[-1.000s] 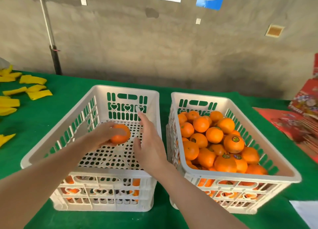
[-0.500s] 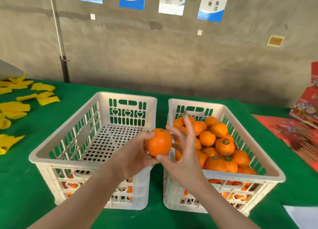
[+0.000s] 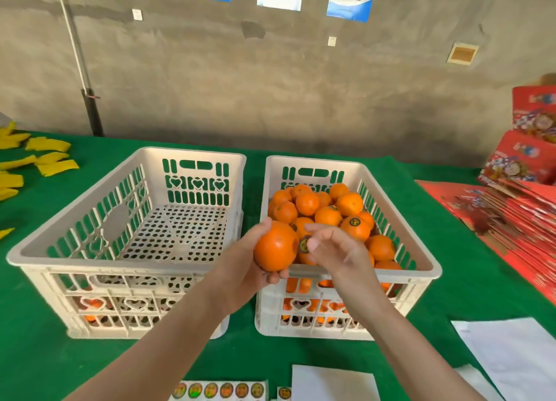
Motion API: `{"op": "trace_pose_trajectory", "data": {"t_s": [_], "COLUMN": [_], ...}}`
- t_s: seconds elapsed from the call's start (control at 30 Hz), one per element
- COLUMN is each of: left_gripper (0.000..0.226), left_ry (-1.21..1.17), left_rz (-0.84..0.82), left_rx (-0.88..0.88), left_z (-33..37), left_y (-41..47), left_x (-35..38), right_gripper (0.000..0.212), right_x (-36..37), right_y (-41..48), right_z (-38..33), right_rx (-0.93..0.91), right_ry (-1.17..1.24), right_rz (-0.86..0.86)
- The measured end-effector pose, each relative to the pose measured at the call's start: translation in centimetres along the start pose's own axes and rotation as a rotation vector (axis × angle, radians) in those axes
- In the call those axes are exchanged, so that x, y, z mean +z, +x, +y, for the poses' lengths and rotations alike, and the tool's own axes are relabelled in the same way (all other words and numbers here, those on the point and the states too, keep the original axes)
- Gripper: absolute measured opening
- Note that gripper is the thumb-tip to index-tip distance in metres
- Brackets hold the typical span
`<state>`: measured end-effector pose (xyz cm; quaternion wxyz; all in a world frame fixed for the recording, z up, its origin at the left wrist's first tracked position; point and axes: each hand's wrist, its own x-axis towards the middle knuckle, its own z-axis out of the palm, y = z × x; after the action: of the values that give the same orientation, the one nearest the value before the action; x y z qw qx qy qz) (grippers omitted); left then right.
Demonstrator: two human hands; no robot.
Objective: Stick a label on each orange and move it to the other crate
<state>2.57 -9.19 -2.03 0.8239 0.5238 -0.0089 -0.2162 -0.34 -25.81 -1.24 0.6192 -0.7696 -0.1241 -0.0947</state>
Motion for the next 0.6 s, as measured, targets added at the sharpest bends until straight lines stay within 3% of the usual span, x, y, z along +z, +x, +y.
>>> {"op": "trace_pose_trajectory", "data": {"t_s": [0.17, 0.4, 0.5, 0.6], "left_gripper": [0.056, 0.052, 0.049, 0.045], "left_ry": [-0.024, -0.067, -0.061, -0.087], "left_rz": [0.001, 0.050, 0.058, 0.075], "left_rx": [-0.023, 0.021, 0.044, 0.022], "left_z": [-1.5, -2.9, -3.7, -4.5], "left_y": [-0.1, 0.1, -0.1, -0.2], "left_x": [1.3, 2.4, 2.6, 2.5], "right_gripper": [0.017, 0.011, 0.011, 0.037], "right_x": [-0.6, -1.0, -0.5, -0.5], "right_y": [0.0, -0.2, -1.1, -2.0], "right_z": [0.2, 0.7, 1.3, 2.5], "right_rx": [-0.073, -0.205, -0.219, -0.101], "right_ry": [-0.308, -0.495, -0.476, -0.306], "right_rz": [-0.157, -0.091, -0.043, -0.019]}}
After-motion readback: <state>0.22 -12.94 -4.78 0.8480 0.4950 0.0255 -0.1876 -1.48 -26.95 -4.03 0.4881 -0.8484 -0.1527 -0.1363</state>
